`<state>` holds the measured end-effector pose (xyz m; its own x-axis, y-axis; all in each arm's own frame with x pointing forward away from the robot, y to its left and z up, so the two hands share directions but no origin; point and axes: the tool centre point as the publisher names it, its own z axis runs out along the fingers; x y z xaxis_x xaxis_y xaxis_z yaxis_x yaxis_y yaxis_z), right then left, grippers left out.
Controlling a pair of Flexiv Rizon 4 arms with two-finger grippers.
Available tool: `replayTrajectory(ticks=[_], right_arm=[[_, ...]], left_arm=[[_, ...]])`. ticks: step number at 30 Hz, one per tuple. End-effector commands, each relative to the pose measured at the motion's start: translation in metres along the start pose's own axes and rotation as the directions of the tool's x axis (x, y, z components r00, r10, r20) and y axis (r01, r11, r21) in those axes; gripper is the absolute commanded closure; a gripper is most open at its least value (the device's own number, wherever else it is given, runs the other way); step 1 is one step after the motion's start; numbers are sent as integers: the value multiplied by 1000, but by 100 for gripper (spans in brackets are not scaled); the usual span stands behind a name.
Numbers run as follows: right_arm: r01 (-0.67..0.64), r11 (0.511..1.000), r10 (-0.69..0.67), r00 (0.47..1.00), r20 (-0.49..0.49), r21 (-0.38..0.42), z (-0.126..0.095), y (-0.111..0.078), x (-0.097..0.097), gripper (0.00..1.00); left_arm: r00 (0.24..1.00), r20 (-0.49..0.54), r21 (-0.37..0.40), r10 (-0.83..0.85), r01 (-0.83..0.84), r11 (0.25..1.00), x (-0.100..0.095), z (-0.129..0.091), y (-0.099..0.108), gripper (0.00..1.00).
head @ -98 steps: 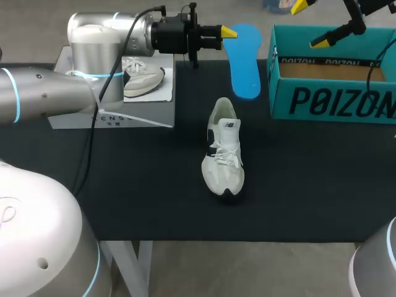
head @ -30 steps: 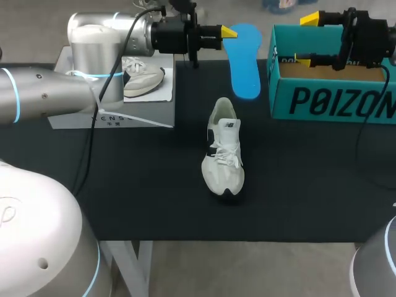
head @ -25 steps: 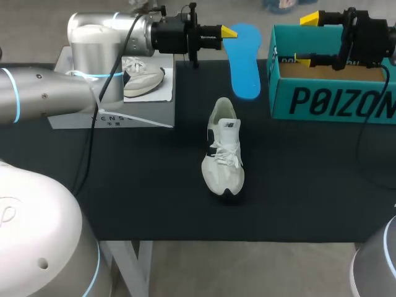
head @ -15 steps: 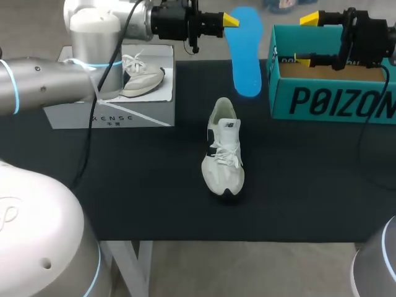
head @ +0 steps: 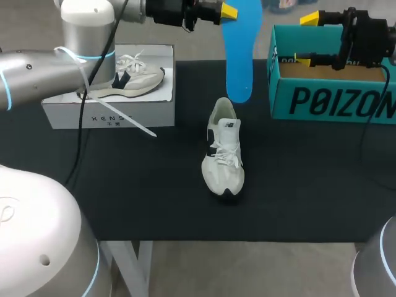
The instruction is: Take the shoe out of the shoebox, open the shoe tongue, remove and reinsert the insole, then place the shoe into the shoebox
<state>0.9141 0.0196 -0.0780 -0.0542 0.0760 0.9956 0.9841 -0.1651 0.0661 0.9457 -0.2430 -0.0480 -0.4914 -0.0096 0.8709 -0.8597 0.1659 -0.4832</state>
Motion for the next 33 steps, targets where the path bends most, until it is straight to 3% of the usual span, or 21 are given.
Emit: replayTrajectory(ticks=[1,11,13,15,17,20,21,27,33], right_arm=[[-1,1000,1,1000,2,-2,1,0,0,0],[-1,1000,1,1000,2,-2,1,0,0,0],[-1,1000,1,1000,2,-2,1,0,0,0],[-1,1000,1,1000,2,-2,1,0,0,0],[-1,1000,1,1000,2,-2,1,0,0,0],[-1,1000,1,1000,2,-2,1,0,0,0],[-1,1000,1,1000,2,-2,1,0,0,0],[-1,1000,1,1000,2,-2,1,0,0,0],[-1,1000,1,1000,2,-2,1,0,0,0]], left_arm=[[984,-120,-46,132,-138,989,-8,0,-1,100],[984,-120,-46,132,-138,989,-8,0,-1,100],[959,-142,59,244,-238,969,-5,5,-9,100],[881,-113,50,459,-457,888,-4,9,-14,100],[814,-99,99,573,-565,819,-2,10,-17,100],[691,-82,110,718,-710,695,-1,10,-20,100],[690,-76,132,720,-709,693,0,10,-21,100],[400,-20,44,916,-915,401,7,8,-24,100],[389,-14,69,921,-919,389,9,8,-25,100]])
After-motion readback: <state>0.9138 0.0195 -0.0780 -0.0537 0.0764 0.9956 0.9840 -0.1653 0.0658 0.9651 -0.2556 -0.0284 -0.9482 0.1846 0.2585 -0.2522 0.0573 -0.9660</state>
